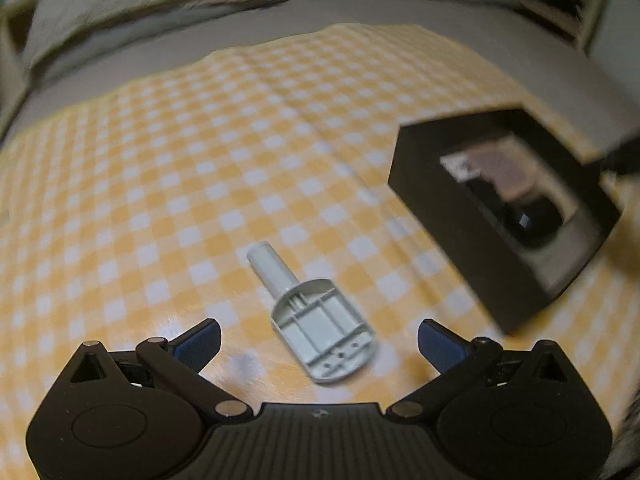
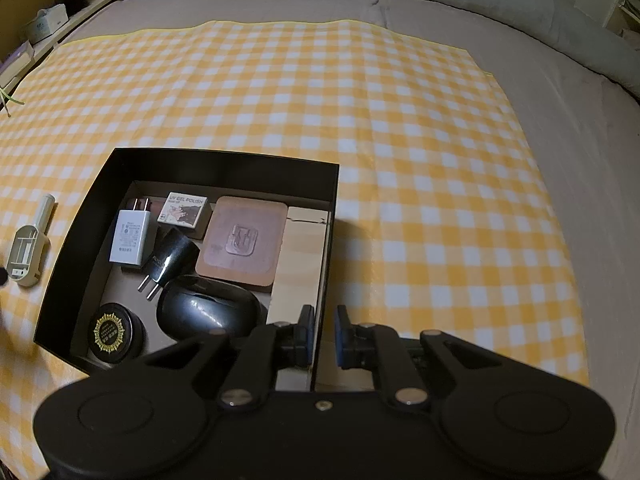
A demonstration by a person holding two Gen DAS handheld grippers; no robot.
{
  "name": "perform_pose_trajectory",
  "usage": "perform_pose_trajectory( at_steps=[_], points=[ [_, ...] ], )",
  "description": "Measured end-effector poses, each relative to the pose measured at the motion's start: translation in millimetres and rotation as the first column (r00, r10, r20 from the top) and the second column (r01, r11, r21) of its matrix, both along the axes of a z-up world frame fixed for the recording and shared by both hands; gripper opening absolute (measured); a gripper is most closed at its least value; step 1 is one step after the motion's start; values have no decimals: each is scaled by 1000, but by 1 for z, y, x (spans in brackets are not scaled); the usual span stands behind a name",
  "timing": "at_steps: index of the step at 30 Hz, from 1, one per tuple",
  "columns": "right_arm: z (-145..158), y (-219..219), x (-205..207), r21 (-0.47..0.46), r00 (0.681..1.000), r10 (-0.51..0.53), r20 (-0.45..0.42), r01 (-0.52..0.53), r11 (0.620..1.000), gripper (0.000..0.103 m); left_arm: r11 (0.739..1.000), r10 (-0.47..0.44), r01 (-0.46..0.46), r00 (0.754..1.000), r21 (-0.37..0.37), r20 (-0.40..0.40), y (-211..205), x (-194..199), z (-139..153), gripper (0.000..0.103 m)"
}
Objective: Organize rigid objects
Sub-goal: 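Move the left tool to the grey holder with white tube and grasp it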
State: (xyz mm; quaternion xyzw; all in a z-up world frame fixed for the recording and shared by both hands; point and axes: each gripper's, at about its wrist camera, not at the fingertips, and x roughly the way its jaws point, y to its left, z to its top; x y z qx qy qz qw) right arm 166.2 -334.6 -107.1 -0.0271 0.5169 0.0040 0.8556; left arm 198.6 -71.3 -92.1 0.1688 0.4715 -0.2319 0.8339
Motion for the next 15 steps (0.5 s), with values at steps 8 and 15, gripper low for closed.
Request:
perform_pose_trajectory(
  at_steps=[8, 15],
  points=[
    [-1, 2, -1, -7, 1000, 22, -8, -22, 1000, 7, 980, -192, 190, 981, 62, 37, -20, 1, -21, 103],
    [-2, -1, 0, -2, 1000, 19, -11, -19, 1000, 7, 970, -241, 240, 970, -44, -31, -21, -6, -16, 103]
  ],
)
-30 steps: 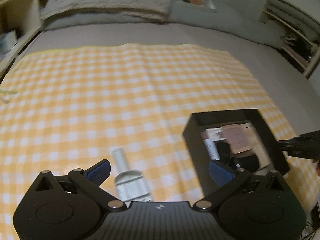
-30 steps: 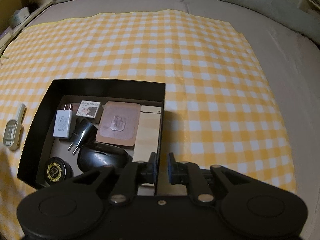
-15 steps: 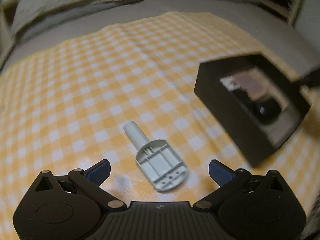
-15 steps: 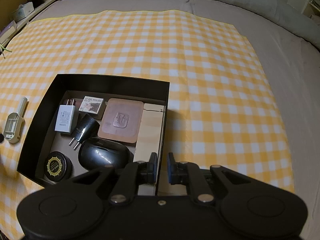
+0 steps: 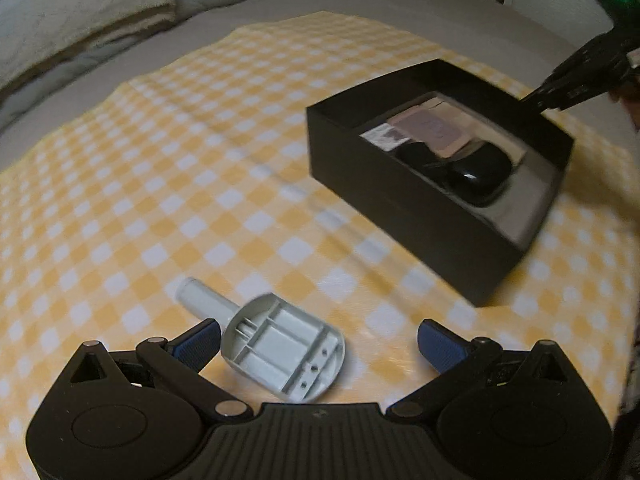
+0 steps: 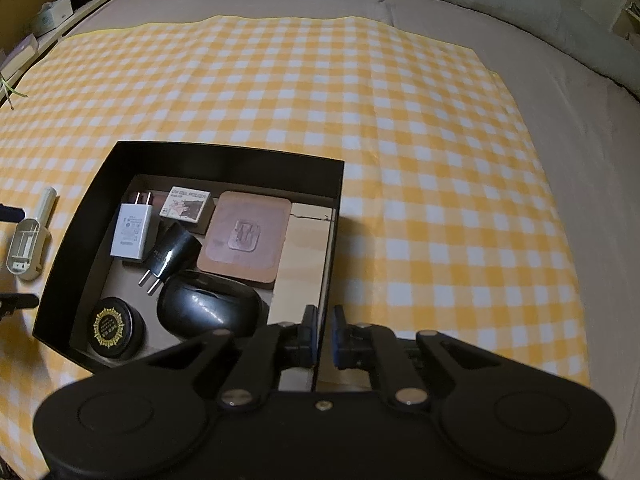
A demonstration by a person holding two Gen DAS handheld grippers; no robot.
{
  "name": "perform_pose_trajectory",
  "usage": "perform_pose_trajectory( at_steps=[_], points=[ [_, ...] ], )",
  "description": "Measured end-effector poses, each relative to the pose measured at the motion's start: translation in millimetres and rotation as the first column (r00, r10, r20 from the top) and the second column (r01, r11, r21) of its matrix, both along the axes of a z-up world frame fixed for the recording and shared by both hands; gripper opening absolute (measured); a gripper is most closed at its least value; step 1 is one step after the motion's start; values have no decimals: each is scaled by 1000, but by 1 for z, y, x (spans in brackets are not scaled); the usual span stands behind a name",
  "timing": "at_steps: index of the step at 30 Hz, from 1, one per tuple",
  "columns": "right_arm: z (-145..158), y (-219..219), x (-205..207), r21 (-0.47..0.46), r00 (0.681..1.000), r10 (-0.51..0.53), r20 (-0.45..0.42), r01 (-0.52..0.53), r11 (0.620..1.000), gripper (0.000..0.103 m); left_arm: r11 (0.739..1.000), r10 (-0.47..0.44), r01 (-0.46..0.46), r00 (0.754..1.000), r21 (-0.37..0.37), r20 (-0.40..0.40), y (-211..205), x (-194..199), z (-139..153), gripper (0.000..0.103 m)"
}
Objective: Organize rigid objects
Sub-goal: 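Move the left tool to the grey holder with white tube and grasp it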
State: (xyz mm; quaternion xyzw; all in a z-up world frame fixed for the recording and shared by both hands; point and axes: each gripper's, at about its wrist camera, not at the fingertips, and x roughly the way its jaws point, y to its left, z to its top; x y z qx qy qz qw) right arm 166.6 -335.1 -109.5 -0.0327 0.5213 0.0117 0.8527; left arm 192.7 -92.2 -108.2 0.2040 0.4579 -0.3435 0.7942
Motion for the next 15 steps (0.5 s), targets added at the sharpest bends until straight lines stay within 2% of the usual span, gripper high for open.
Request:
perform_pose_trajectory(
  at_steps=[4, 6, 8, 10, 11, 13, 15],
  points=[
    [0, -1, 0, 5, 1000, -1, -1, 1, 1000, 7, 999, -7, 4, 997, -34, -71, 0, -10, 4, 103],
    [0, -1, 1, 4, 1000, 0, -2, 0, 1000, 7, 999, -24, 22, 997, -35, -79, -3, -16, 6, 102],
    [-1, -1, 1, 3, 1000, 3, -5, -3, 1000, 7, 999, -23, 22, 999, -23, -49, -8, -22, 7, 100],
    [-1, 0, 1, 1, 1000, 6, -7, -6, 1000, 7, 999, -26, 26, 1000, -19, -10, -11, -25, 9, 90],
    [-1, 0, 1, 1, 1000, 6, -7, -6, 1000, 7, 999, -34, 34, 999, -12, 10, -14, -26, 9, 89],
    [-2, 0, 1, 2, 1000, 5, -6, -5, 1000, 7, 997, -66, 65, 996, 29, 67, -20, -28, 7, 87],
    [-2, 0, 1, 2, 1000, 6, -6, -6, 1000, 7, 994, -91, 86, 993, 68, 79, -23, -27, 3, 86]
  ],
)
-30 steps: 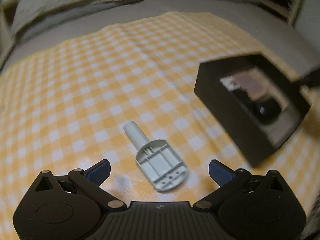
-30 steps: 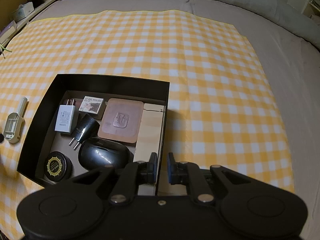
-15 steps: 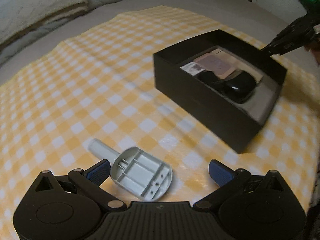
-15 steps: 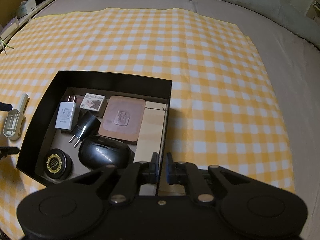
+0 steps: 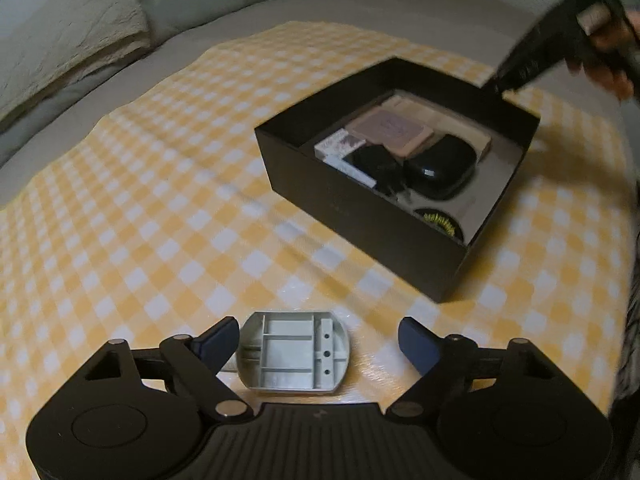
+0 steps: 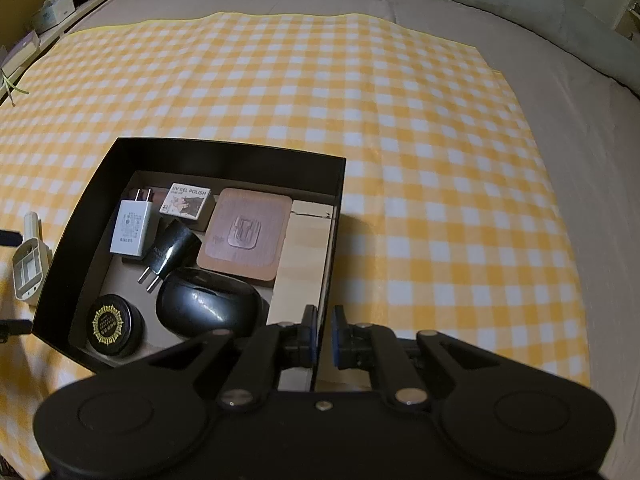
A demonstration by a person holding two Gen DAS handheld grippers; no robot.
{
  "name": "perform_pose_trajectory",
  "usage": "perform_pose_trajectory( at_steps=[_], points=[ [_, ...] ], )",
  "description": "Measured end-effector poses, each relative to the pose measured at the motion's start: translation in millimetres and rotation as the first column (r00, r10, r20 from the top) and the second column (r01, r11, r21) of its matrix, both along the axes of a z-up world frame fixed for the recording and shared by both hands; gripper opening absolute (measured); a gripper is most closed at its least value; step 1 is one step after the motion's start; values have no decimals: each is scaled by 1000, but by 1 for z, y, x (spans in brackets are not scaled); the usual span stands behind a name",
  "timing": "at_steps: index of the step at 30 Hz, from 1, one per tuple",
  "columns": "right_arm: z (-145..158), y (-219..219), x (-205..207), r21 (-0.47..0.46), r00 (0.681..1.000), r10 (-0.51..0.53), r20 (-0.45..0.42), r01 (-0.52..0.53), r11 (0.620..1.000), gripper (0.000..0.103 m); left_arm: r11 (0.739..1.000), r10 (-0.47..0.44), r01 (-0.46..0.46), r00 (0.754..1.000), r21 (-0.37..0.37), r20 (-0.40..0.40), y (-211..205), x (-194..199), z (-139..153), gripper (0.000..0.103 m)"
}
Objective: Organize rigid objects
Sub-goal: 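Move the left tool to the grey holder with white tube and grasp it, then carry the grey holder with the left tool into the box and release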
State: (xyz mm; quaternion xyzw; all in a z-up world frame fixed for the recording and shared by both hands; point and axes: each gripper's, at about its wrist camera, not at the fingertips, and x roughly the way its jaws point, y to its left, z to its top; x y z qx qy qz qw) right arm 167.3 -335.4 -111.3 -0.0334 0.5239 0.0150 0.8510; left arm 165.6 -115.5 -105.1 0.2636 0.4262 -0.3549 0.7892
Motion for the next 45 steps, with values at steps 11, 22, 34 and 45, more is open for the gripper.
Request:
perform_pose_trajectory(
  at_steps=[11, 22, 34, 45],
  points=[
    [0, 0, 0, -1, 1000, 1, 0, -1, 1000, 8, 997, 65, -65, 998, 35, -1, 7, 9, -2, 65],
    [1, 0, 1, 13, 1000, -5, 5, 5, 1000, 7, 968, 227, -228, 974, -100, -25, 14, 17, 35, 64],
    [6, -3, 4, 44, 999, -49, 19, 48, 998, 3, 860, 294, -327, 945, -391, -144, -22, 10, 98, 64],
    [6, -9, 19, 88, 994, -111, 7, 110, 990, 3, 793, 313, -444, 884, -417, -347, -81, 4, 69, 64]
  ],
)
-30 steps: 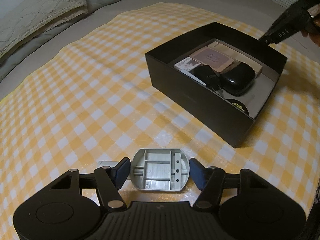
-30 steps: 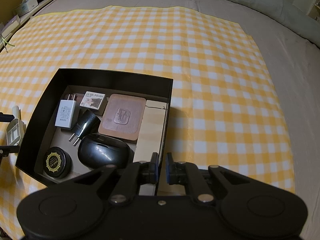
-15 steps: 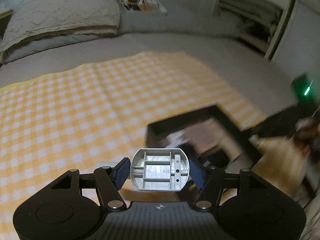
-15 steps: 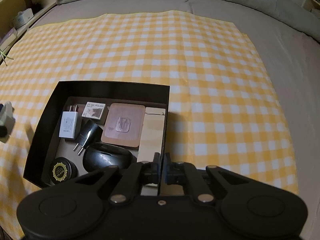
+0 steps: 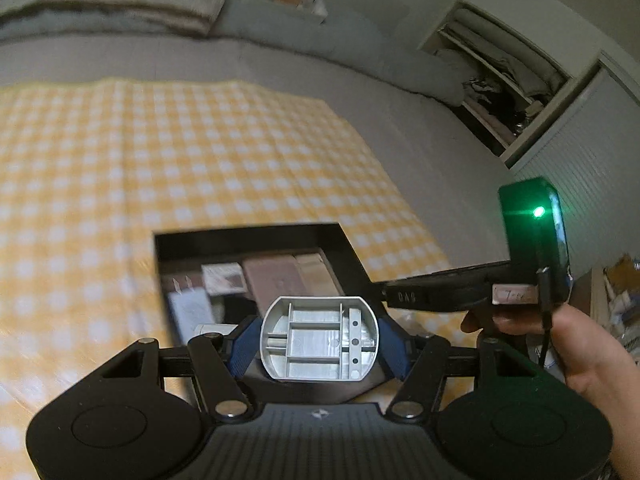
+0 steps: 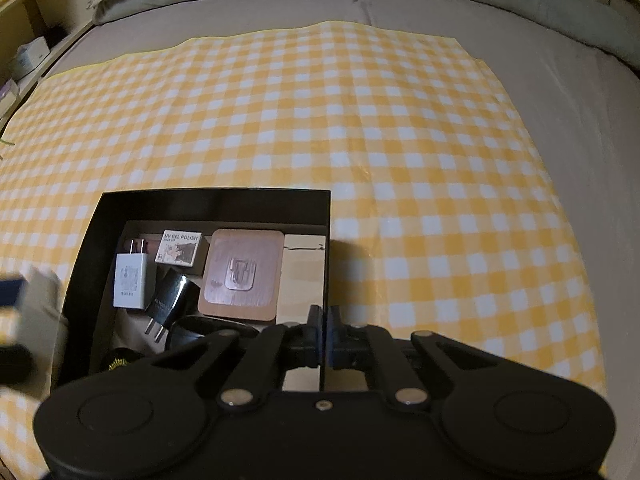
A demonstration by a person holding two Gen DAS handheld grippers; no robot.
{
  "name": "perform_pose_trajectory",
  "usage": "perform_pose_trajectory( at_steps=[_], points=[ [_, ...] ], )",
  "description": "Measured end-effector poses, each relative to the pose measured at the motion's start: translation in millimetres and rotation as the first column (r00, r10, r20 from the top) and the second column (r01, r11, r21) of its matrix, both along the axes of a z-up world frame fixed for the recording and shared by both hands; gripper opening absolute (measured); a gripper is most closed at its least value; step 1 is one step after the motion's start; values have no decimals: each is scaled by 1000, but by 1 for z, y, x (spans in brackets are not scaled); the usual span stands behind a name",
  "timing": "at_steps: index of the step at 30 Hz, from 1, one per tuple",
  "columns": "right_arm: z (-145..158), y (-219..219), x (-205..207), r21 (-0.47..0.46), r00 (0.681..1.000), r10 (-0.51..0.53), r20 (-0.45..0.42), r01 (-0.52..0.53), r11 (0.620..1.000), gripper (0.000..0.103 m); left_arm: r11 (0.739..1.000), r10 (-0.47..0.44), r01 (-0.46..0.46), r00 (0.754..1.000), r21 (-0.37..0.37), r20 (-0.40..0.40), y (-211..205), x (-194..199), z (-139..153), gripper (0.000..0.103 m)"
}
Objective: Organize rigid objects
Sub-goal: 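Carry the grey holder with the left tool into the box and release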
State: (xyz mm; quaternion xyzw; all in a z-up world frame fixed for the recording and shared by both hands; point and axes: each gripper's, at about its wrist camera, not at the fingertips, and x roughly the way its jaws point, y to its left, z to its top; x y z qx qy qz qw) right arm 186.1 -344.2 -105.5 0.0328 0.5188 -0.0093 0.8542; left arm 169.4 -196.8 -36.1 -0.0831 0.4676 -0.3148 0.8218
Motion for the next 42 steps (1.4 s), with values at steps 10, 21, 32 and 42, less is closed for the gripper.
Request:
perform_pose_trajectory(
  at_steps=[10, 21, 32, 42],
  points=[
    [0, -13, 0, 89, 999, -33, -13, 34, 995, 3, 993, 118, -120, 986, -6, -115, -27, 4, -29, 64],
    [0, -15, 1, 95, 999, -31, -15, 32, 995, 3, 988, 140, -149, 974, -37, -176, -36, 2, -42, 65],
    [0, -14, -1, 89, 999, -28, -17, 29, 996, 3, 992, 125, -124, 972, 18, -198, -35, 0, -43, 89],
    [-1, -13, 0, 85, 1000, -22, -20, 23, 996, 3, 994, 107, -101, 981, 44, -164, -34, -5, -37, 95]
  ],
)
